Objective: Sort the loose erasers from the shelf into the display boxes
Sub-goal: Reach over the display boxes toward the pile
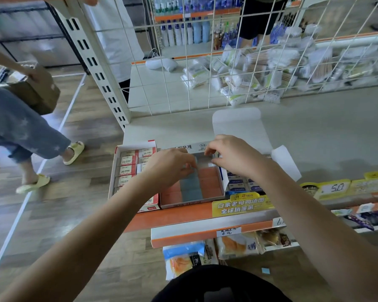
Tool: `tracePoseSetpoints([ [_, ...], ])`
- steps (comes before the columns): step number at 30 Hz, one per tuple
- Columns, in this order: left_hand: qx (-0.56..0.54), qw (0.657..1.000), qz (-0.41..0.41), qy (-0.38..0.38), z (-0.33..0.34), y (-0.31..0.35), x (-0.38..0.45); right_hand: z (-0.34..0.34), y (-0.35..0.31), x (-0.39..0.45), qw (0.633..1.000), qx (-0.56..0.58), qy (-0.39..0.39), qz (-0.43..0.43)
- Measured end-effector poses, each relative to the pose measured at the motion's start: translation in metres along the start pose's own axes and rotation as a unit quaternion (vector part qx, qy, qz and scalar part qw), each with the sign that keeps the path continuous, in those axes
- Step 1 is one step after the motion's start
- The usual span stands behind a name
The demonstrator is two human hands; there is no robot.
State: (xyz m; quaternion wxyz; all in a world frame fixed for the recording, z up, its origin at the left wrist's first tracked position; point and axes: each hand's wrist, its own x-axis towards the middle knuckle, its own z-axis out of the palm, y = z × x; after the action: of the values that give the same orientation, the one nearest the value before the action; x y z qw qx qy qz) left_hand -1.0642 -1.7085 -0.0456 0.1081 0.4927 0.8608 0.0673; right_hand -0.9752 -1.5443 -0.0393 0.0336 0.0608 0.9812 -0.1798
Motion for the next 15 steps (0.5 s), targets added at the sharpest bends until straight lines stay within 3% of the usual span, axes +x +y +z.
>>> tracePoseSetpoints([
  [3, 0.004, 1.0, 0.002, -0.007, -0.006, -0.001, 0.002, -0.003, -0.002, 0.0, 1.0, -0.008, 0.002, -0.008],
  [9, 0.063, 0.996, 0.013, 0.058, -0.033, 0.004, 0.028, -0.017, 0.007, 0.003, 0.998, -0.039, 0.035, -0.027],
  [15, 0.138, 0.983, 0.109, 0.048, -0.043, 0.055, 0.081, -0.036, 0.045, -0.02, 0.986, -0.113, 0.072, 0.101],
])
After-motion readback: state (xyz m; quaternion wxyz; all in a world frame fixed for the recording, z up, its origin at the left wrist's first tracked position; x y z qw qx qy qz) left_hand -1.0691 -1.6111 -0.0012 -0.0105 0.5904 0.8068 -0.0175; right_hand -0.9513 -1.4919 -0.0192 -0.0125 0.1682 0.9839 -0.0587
